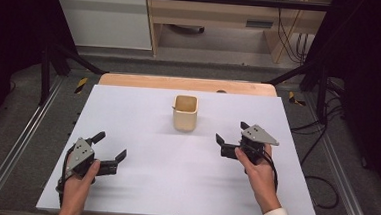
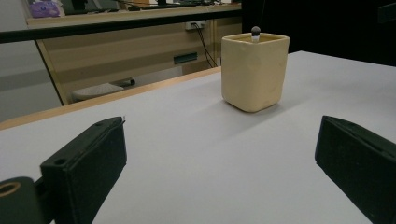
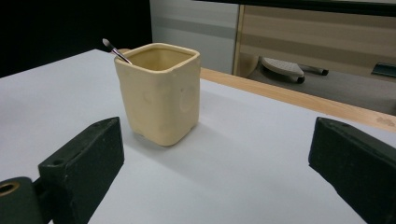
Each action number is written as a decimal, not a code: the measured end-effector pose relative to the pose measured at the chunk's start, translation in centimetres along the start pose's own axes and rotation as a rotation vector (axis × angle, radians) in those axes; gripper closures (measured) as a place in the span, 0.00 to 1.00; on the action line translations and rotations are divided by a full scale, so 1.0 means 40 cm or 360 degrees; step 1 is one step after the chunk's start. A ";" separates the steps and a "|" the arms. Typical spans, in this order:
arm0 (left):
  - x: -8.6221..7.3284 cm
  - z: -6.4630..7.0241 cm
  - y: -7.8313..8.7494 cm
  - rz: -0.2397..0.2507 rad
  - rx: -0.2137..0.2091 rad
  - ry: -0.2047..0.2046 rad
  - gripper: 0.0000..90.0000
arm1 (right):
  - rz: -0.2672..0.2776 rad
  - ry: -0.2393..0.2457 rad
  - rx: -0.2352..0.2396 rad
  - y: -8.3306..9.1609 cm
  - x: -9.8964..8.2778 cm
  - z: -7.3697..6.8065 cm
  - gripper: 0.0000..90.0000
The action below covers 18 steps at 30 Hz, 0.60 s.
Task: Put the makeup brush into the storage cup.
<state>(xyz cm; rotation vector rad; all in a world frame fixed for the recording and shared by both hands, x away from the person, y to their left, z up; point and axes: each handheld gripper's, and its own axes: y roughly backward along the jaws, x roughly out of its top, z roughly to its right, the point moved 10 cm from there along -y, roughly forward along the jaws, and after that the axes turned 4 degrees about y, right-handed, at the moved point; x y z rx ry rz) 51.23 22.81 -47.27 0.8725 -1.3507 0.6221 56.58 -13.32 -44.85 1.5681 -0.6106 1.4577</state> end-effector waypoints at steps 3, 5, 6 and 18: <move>0.001 -0.002 0.002 0.0003 0.0002 0.0000 0.02 | 0.0003 -0.0011 -0.0009 0.008 -0.005 0.009 0.04; 0.001 -0.003 0.002 0.0004 0.0003 0.0001 0.02 | 0.0008 -0.0010 -0.0014 0.013 -0.007 0.014 0.04; 0.001 -0.003 0.003 0.0006 0.0001 0.0002 0.02 | 0.0005 -0.0012 -0.0018 0.016 -0.009 0.017 0.04; 0.001 -0.002 0.003 0.0008 -0.0003 0.0000 0.02 | 0.0008 -0.0021 -0.0056 0.047 -0.039 0.050 0.03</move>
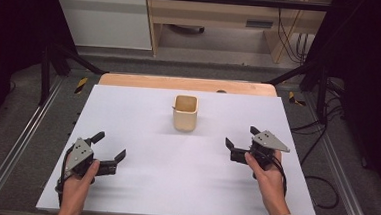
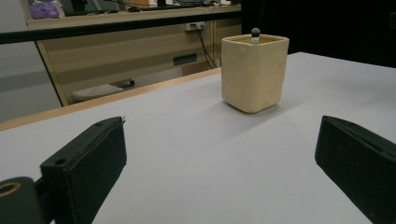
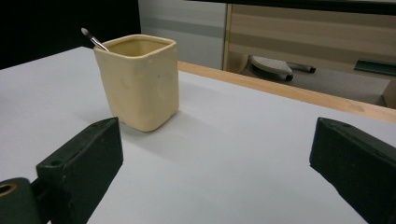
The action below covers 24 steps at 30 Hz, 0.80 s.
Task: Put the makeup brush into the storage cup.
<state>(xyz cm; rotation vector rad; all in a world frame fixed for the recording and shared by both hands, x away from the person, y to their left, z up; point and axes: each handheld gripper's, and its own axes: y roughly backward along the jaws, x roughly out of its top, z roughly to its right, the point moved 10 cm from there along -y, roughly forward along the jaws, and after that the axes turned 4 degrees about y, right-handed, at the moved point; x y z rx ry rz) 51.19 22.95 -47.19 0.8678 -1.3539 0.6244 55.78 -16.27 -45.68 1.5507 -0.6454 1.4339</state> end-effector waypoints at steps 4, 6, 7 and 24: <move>0.001 0.000 0.001 0.0004 -0.0002 0.0003 0.02 | 0.0003 -0.0006 -0.0012 0.009 -0.007 0.010 0.03; 0.001 0.000 0.001 0.0004 -0.0004 0.0002 0.02 | 0.0002 -0.0003 -0.0014 0.011 -0.009 0.012 0.03; 0.002 0.001 0.002 0.0005 -0.0006 0.0000 0.02 | 0.0004 0.0001 -0.0021 0.016 -0.014 0.017 0.03; 0.006 -0.003 0.012 0.0022 -0.0020 0.0003 0.02 | 0.0047 0.0002 -0.0062 0.065 -0.052 0.059 0.03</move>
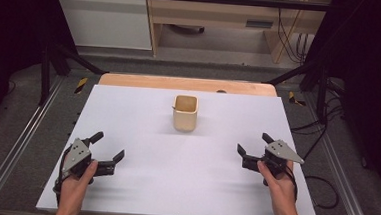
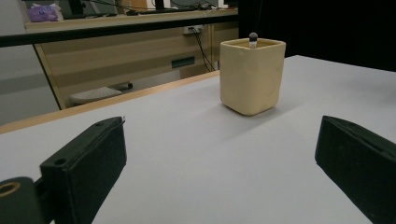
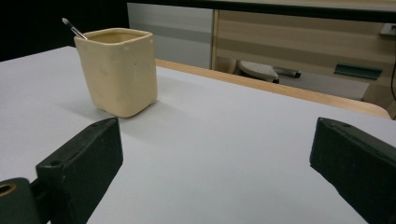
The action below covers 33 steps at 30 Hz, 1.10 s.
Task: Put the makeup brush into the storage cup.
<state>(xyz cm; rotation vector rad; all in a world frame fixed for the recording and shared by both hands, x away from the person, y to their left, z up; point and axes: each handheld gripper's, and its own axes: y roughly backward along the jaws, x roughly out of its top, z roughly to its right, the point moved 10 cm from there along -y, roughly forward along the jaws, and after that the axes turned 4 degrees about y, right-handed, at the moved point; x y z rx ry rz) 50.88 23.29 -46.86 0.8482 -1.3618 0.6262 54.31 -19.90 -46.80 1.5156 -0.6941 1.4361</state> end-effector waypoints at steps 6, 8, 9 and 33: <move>0.000 -0.006 0.009 -0.0001 -0.0004 0.0002 0.02 | 0.0012 0.0002 -0.0016 0.023 -0.014 0.018 0.03; 0.001 -0.007 0.011 0.0005 -0.0003 0.0006 0.02 | 0.0012 0.0008 -0.0019 0.025 -0.015 0.021 0.03; 0.002 -0.010 0.013 0.0008 -0.0001 0.0006 0.02 | 0.0017 0.0009 -0.0019 0.029 -0.016 0.024 0.03; 0.007 -0.055 0.067 0.0060 0.0013 0.0065 0.02 | 0.0107 0.0047 -0.0022 0.093 -0.065 0.044 0.02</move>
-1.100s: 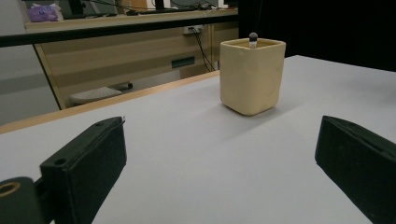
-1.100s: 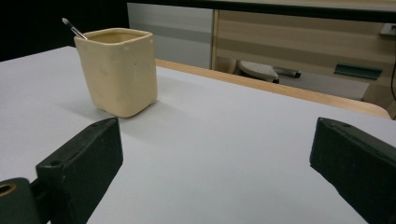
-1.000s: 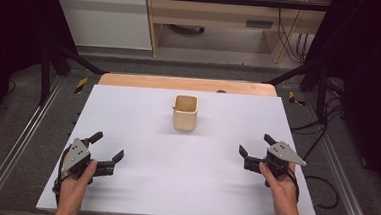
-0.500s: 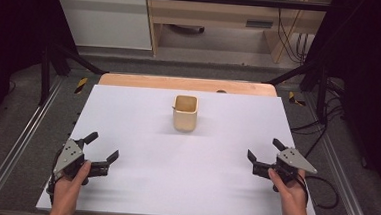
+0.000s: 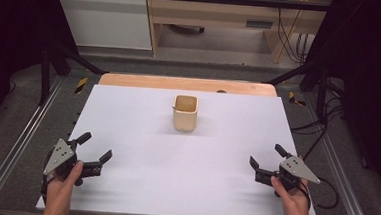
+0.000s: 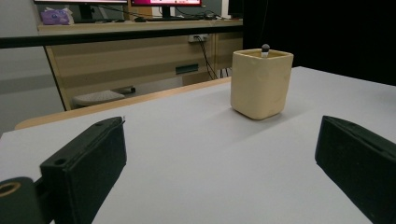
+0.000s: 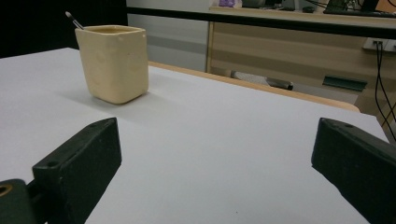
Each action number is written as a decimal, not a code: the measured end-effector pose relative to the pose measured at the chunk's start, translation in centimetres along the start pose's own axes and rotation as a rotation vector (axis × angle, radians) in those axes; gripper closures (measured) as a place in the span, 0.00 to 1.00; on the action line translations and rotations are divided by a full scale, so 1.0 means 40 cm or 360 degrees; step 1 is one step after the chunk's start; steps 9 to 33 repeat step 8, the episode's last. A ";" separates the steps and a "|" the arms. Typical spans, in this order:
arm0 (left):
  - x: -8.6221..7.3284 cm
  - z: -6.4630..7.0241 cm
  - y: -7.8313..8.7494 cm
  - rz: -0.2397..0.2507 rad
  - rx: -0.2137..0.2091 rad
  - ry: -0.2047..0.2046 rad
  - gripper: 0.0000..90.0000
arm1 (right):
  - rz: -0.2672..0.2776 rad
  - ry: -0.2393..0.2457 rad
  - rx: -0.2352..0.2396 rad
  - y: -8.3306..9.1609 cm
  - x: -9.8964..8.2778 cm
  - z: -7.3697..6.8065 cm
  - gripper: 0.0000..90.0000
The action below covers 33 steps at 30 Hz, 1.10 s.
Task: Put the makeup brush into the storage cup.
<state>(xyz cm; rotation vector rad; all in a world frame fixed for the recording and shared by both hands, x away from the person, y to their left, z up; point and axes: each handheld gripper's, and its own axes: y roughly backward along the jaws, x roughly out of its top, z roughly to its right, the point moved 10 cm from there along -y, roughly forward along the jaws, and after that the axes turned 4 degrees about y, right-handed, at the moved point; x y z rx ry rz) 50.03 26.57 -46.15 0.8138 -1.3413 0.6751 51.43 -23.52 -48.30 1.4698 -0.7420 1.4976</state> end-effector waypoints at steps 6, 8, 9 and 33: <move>0.002 -0.005 0.012 0.0011 0.0009 0.0006 0.02 | -0.0008 -0.0012 0.0043 -0.003 -0.010 -0.009 0.02; 0.003 -0.008 0.013 0.0016 0.0011 0.0011 0.02 | -0.0012 -0.0010 0.0047 -0.003 -0.011 -0.011 0.02; 0.003 -0.008 0.013 0.0016 0.0011 0.0011 0.02 | -0.0012 -0.0010 0.0047 -0.003 -0.011 -0.011 0.02; 0.003 -0.008 0.013 0.0016 0.0011 0.0011 0.02 | -0.0012 -0.0010 0.0047 -0.003 -0.011 -0.011 0.02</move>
